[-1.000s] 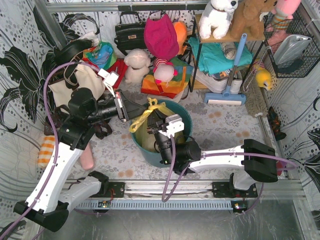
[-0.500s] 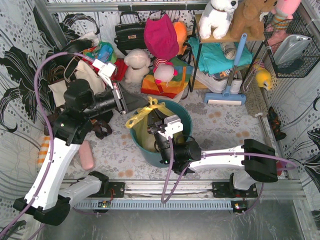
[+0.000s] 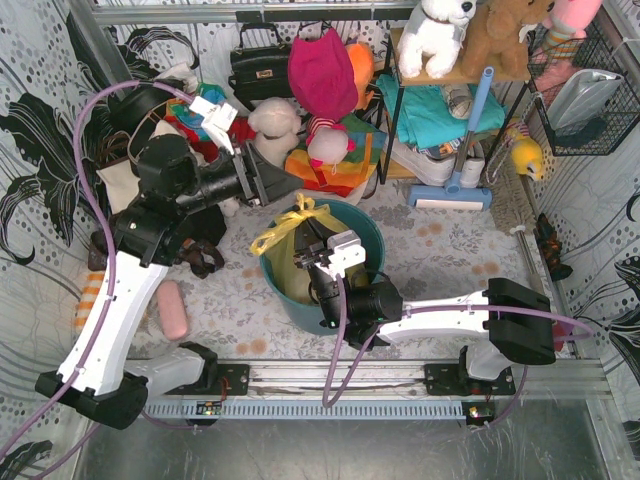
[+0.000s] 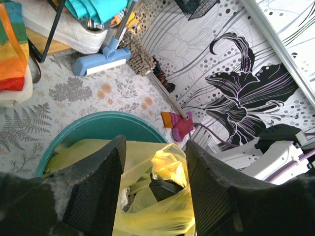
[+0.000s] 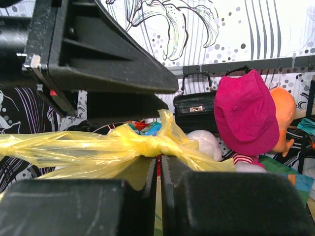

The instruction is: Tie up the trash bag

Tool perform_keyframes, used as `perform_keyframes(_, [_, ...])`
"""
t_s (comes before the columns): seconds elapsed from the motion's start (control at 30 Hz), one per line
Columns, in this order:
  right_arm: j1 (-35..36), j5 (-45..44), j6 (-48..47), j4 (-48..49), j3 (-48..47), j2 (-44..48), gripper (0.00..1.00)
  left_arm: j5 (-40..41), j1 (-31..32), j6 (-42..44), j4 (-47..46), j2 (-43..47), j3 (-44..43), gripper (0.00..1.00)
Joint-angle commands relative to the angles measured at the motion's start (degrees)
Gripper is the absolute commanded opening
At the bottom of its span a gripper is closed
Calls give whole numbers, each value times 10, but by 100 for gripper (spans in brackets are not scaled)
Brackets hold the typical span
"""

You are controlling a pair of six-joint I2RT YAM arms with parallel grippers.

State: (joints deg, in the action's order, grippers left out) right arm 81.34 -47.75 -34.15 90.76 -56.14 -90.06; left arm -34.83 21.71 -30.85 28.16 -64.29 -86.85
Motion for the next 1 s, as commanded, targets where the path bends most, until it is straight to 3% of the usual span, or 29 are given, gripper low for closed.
perform_keyframes(0.0, [2,3,-13,64,-15,13,5,-23,2,14,-16,5,10,61])
perform_keyframes(0.37, [2,0,-20,64,-18,12,5,-49,9,26,-10,-9,25,61])
perform_keyframes(0.73, [3,-2,-19,64,-21,9,5,-8,38,67,44,-15,11,61])
perform_keyframes(0.97, [2,-3,-20,64,-20,11,5,15,40,76,59,-14,-1,42])
